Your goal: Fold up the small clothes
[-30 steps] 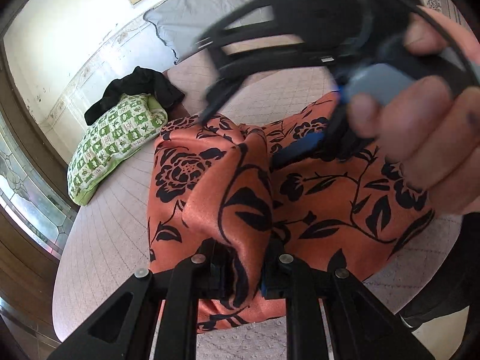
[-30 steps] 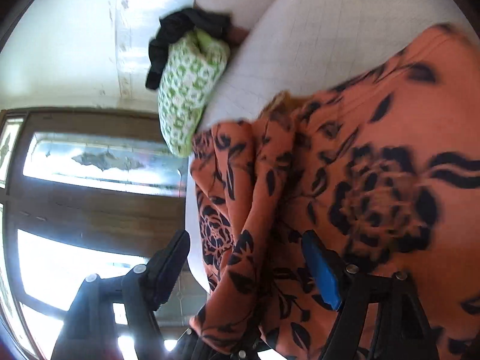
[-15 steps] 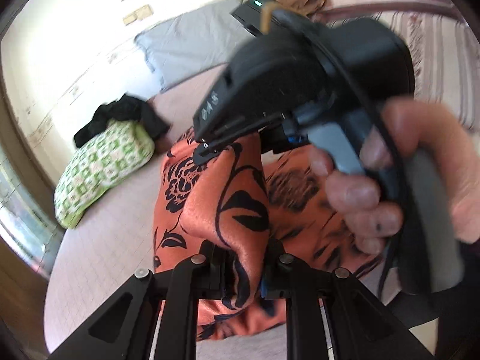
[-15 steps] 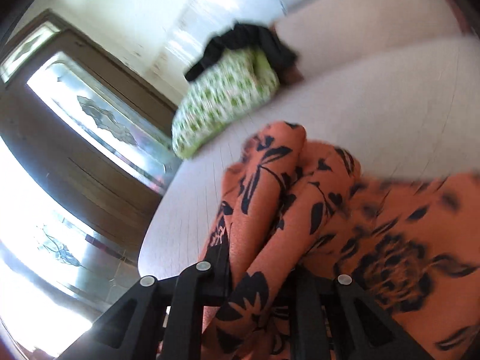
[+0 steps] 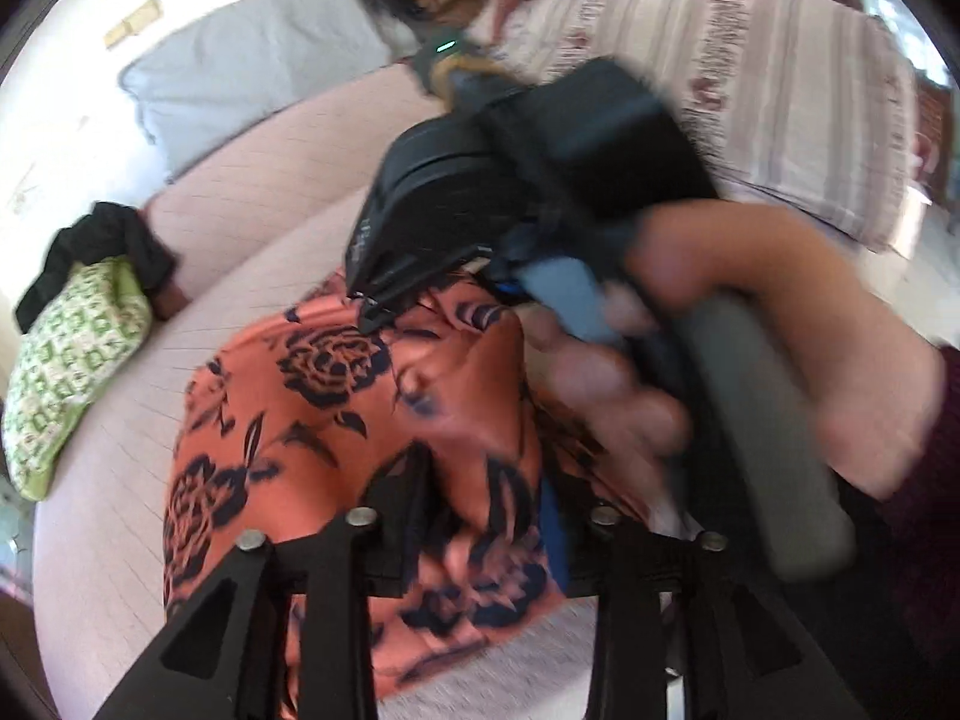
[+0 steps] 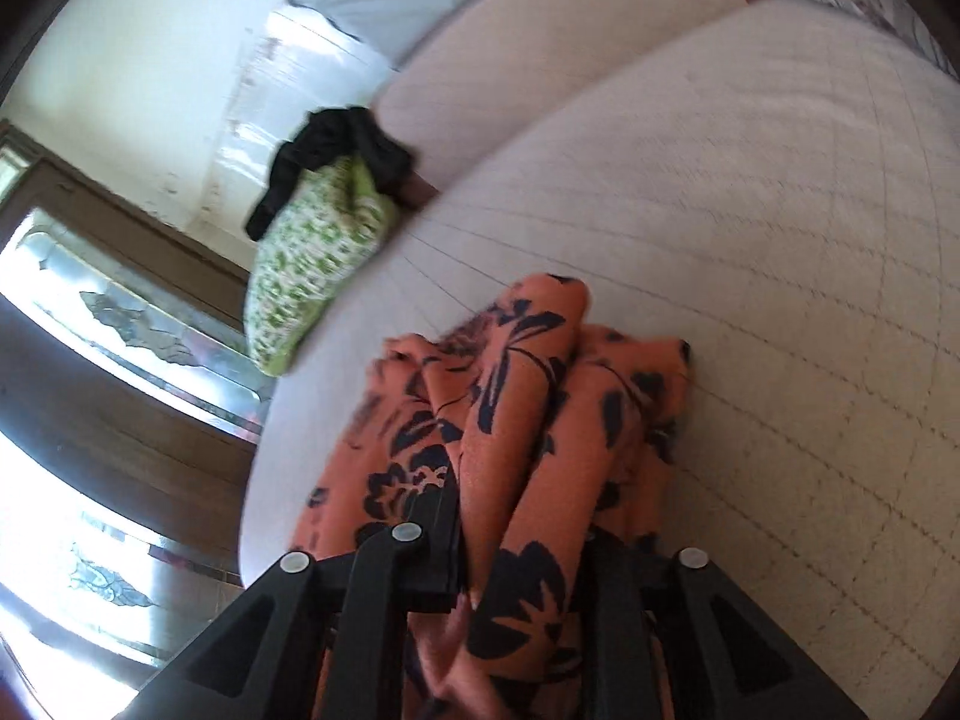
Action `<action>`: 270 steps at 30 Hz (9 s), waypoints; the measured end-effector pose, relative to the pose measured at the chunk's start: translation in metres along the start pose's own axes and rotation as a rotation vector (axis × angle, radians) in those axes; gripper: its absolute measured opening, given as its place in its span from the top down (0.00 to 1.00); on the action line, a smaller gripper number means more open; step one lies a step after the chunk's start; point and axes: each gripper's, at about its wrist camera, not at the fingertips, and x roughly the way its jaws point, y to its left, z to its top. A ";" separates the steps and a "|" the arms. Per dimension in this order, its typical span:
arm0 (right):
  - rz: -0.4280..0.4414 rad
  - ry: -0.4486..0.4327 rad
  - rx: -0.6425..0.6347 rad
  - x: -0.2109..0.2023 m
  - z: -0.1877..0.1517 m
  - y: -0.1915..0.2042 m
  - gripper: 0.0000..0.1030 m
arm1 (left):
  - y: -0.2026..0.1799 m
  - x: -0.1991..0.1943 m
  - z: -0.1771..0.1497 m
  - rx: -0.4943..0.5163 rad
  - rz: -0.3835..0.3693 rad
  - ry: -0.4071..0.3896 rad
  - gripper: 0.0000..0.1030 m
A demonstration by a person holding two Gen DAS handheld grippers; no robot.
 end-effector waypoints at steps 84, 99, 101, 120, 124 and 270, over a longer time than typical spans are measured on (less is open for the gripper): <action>-0.378 0.116 -0.093 0.058 0.052 0.087 0.69 | 0.133 0.017 -0.113 -0.477 -0.068 -0.082 0.12; -0.228 0.314 -0.148 0.142 0.040 0.116 0.70 | 0.114 0.006 -0.110 -0.342 0.034 -0.132 0.12; -0.209 0.297 -0.162 0.124 0.038 0.118 0.70 | 0.117 0.000 -0.107 -0.347 0.023 -0.134 0.12; -0.271 0.197 -0.141 -0.010 -0.071 0.051 0.69 | 0.168 0.008 -0.111 -0.563 0.206 -0.099 0.11; -0.296 0.226 -0.118 -0.010 -0.059 0.058 0.70 | 0.168 0.007 -0.114 -0.569 0.200 -0.095 0.11; -0.193 0.141 -0.136 -0.020 -0.079 0.035 0.73 | 0.121 0.028 -0.093 -0.371 0.269 0.164 0.00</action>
